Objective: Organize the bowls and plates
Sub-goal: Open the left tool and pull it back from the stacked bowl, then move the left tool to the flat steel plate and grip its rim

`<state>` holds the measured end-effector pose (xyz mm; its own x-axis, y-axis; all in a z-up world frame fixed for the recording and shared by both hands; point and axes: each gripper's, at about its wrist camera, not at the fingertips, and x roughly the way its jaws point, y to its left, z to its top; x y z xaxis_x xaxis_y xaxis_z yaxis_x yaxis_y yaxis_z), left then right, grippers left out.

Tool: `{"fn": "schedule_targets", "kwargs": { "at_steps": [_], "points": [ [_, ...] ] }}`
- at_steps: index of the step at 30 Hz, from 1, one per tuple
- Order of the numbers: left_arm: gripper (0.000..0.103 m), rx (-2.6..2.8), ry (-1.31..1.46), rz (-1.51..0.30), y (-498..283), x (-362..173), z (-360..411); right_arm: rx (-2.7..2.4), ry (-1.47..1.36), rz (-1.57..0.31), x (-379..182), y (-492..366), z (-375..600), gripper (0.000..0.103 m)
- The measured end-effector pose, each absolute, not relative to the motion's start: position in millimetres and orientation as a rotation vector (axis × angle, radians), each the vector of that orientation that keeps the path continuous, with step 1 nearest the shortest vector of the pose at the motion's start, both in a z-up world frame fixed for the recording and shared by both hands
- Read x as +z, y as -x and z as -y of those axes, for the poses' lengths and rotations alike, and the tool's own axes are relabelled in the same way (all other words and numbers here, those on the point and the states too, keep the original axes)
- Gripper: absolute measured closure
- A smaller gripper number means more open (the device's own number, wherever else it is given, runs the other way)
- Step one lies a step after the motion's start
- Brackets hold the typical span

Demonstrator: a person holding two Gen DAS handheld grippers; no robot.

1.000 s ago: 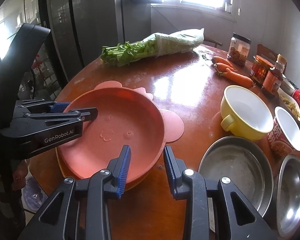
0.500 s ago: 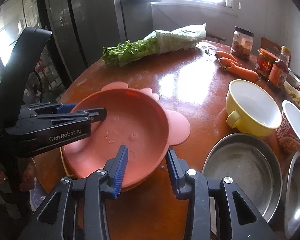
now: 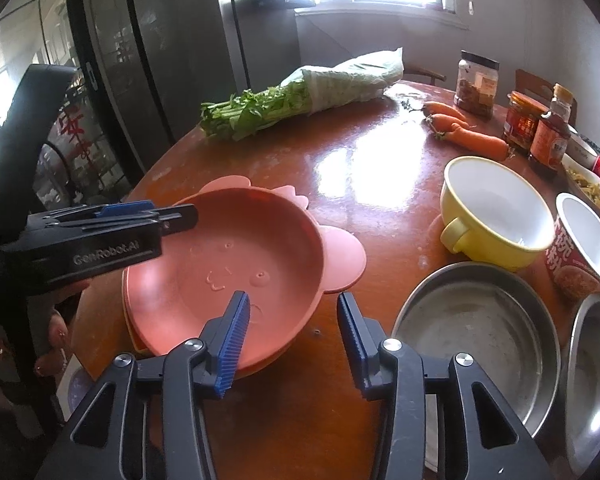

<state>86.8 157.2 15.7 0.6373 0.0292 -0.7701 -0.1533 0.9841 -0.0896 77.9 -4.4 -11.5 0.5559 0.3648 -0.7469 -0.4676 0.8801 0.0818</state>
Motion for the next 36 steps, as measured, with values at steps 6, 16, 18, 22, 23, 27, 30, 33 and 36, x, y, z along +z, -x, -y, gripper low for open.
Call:
{"fn": "schedule_targets", "kwargs": {
  "at_steps": [6, 16, 18, 22, 23, 27, 30, 33, 36],
  "points": [
    [0.049, 0.117, 0.168, -0.848, -79, 28, -160, 0.489, 0.128, -0.818, -3, -71, 11, 0.053],
    [0.045, 0.094, 0.129, -0.801, -65, 50, -136, 0.448, 0.097, -0.752, 18, -55, 34, 0.048],
    [0.045, 0.081, 0.119, -0.794, -63, 54, -129, 0.439, 0.082, -0.737, 22, -52, 43, 0.048],
    [0.042, 0.053, 0.102, -0.776, -58, 61, -112, 0.414, 0.057, -0.708, 31, -44, 59, 0.044],
    [0.042, 0.047, 0.095, -0.773, -56, 63, -107, 0.409, 0.052, -0.703, 33, -41, 63, 0.044],
    [0.041, 0.016, 0.077, -0.762, -53, 69, -91, 0.404, 0.010, -0.693, 38, -35, 80, 0.043],
    [0.041, -0.010, 0.070, -0.758, -52, 72, -79, 0.382, -0.002, -0.676, 42, -29, 91, 0.042],
    [0.041, -0.036, 0.057, -0.752, -51, 74, -67, 0.362, -0.007, -0.665, 44, -24, 101, 0.040],
    [0.041, -0.065, 0.042, -0.751, -53, 75, -54, 0.341, -0.022, -0.668, 44, -22, 111, 0.040]
  ]
}}
